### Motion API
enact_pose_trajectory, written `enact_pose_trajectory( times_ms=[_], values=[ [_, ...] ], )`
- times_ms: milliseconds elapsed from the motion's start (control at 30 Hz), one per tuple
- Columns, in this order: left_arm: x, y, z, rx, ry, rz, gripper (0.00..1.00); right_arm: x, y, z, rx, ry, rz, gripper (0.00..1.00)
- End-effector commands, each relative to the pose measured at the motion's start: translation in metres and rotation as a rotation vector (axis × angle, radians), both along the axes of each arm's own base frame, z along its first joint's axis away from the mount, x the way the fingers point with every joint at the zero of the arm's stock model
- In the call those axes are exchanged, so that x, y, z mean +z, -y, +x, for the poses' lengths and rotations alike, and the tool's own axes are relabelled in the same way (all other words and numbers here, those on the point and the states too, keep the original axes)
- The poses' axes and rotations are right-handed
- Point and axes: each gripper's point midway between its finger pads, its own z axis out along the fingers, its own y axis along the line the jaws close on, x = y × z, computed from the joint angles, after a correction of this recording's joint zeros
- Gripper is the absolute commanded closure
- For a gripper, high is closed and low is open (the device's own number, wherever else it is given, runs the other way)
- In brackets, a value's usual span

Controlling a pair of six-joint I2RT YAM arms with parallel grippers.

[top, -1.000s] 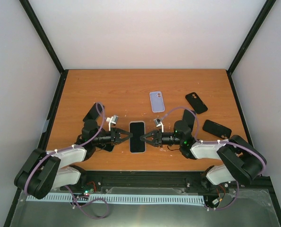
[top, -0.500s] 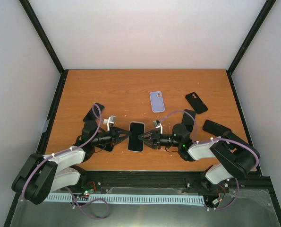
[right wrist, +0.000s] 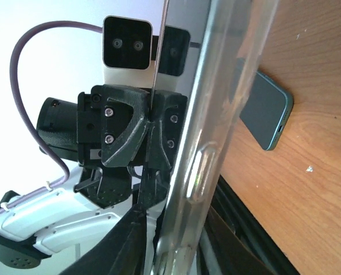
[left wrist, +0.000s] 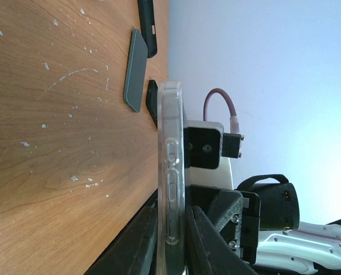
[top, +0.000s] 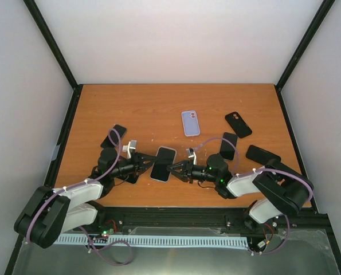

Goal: Put the phone into the phone case

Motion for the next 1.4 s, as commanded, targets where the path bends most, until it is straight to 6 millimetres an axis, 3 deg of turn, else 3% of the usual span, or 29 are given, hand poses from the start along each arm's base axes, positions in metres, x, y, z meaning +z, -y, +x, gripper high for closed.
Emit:
enact_pose_trajectory(
  times_ms=[0,167,500,733,867,1133,1367],
  values=[
    [0.020,0.003,0.002,-0.015,0.064,-0.038,0.84,0.015,-0.004,0.010,-0.040,0.025,0.049,0.79],
    [0.025,0.004,-0.002,-0.039,0.088,-0.029,0.75,0.017,-0.002,0.017,-0.088,0.001,0.061,0.85],
    [0.017,-0.001,-0.017,-0.069,0.104,0.015,0.37,0.035,0.000,0.034,-0.177,-0.023,0.120,0.89],
    [0.014,0.000,-0.023,-0.092,0.108,0.004,0.31,0.043,-0.002,0.044,-0.216,-0.022,0.154,0.89],
    [0.019,0.002,-0.021,-0.096,0.126,-0.009,0.38,0.044,-0.006,0.044,-0.204,-0.023,0.156,0.89],
    [0.021,0.005,-0.023,-0.130,0.151,-0.027,0.72,0.031,-0.002,0.027,-0.139,0.015,0.120,0.83],
    [0.037,0.006,-0.030,-0.172,0.219,-0.035,0.85,0.019,0.001,0.006,-0.051,0.037,0.121,0.73]
  ],
)
